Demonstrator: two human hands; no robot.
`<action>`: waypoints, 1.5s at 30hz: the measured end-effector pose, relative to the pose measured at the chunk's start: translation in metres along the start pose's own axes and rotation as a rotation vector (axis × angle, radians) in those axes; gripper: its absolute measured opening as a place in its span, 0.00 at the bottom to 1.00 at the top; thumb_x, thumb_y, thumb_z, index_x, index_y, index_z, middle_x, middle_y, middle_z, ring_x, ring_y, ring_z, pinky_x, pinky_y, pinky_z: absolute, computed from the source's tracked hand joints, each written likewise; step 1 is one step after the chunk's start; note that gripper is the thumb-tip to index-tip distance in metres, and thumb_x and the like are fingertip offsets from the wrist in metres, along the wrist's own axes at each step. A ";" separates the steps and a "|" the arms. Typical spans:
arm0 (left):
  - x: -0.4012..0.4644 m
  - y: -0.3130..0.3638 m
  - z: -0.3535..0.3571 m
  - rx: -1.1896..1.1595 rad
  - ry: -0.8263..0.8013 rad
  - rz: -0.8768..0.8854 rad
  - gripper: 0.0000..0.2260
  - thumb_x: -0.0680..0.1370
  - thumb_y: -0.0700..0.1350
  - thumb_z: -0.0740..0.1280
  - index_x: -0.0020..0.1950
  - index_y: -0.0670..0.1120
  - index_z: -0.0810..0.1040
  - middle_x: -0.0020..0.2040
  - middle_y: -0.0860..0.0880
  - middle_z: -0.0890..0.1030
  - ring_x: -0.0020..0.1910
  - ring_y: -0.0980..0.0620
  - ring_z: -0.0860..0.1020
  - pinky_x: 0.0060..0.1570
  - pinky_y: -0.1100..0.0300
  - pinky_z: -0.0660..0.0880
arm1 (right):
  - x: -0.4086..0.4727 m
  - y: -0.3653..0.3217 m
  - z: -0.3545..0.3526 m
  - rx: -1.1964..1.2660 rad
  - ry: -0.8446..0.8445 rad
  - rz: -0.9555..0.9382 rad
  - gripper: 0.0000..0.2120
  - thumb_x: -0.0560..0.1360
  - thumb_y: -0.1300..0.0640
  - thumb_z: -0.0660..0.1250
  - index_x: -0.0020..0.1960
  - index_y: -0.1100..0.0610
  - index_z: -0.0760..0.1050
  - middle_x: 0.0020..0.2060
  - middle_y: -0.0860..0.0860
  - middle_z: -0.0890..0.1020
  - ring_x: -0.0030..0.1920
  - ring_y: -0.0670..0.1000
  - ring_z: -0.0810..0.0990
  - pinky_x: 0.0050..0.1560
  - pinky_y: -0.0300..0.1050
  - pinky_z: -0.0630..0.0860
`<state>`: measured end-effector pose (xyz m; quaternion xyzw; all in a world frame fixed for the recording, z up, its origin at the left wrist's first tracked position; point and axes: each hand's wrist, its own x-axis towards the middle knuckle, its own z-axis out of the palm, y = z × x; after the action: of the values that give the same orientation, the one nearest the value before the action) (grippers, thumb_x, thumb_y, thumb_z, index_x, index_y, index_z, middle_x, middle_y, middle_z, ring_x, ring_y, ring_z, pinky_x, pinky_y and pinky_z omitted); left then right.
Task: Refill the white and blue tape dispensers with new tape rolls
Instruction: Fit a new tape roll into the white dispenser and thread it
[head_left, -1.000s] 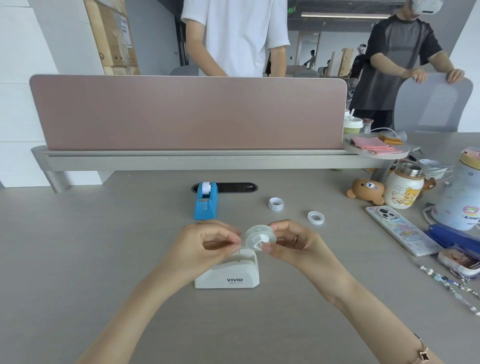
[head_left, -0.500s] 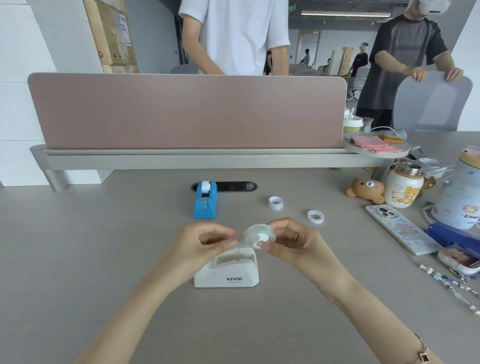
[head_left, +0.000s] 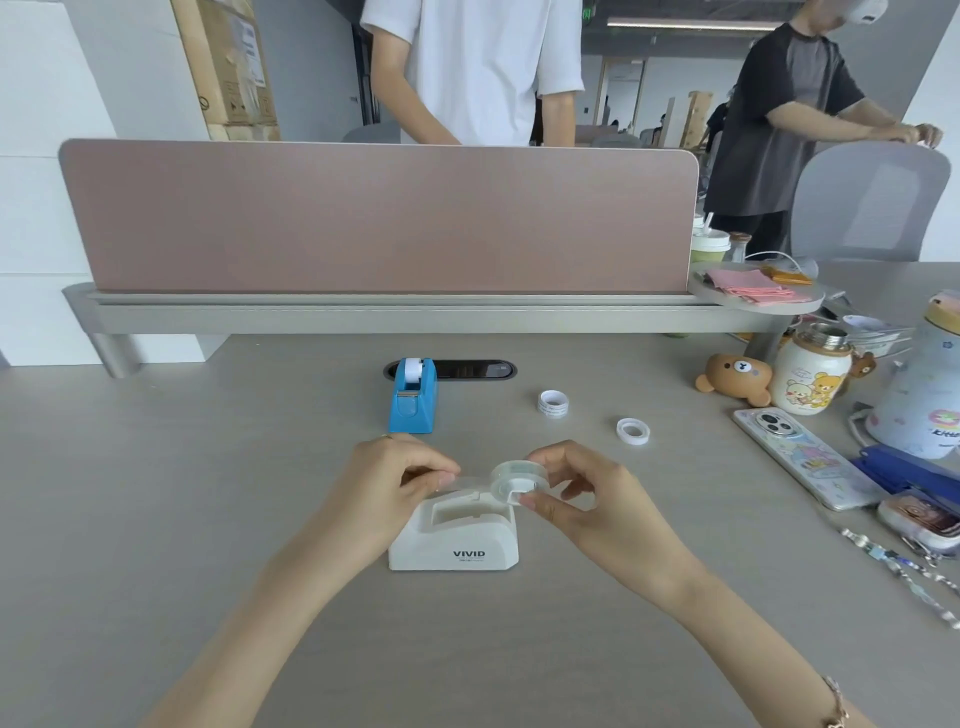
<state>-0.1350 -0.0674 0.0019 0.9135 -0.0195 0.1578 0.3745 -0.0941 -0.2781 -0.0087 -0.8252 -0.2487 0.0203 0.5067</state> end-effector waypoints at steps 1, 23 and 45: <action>0.001 -0.001 -0.003 0.006 0.013 0.000 0.06 0.75 0.38 0.70 0.47 0.45 0.86 0.42 0.55 0.82 0.49 0.63 0.76 0.45 0.72 0.73 | 0.000 0.001 -0.001 -0.018 0.000 0.000 0.05 0.72 0.53 0.71 0.48 0.46 0.77 0.46 0.39 0.83 0.50 0.42 0.79 0.52 0.40 0.74; 0.006 -0.026 -0.045 -0.242 -0.117 -0.329 0.06 0.77 0.39 0.67 0.43 0.46 0.82 0.36 0.49 0.82 0.31 0.60 0.79 0.35 0.70 0.78 | 0.008 -0.004 0.016 0.100 0.023 -0.004 0.07 0.72 0.59 0.73 0.48 0.51 0.79 0.44 0.44 0.85 0.47 0.41 0.82 0.51 0.33 0.76; 0.008 -0.060 -0.046 -0.207 -0.229 -0.474 0.05 0.76 0.40 0.68 0.43 0.41 0.82 0.32 0.51 0.82 0.27 0.61 0.79 0.33 0.70 0.77 | 0.017 0.008 0.026 -0.121 -0.018 -0.056 0.04 0.72 0.58 0.72 0.45 0.51 0.83 0.43 0.44 0.84 0.48 0.38 0.77 0.49 0.29 0.70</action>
<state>-0.1305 0.0080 -0.0055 0.8612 0.1365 -0.0411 0.4878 -0.0837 -0.2526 -0.0239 -0.8468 -0.2771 -0.0013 0.4541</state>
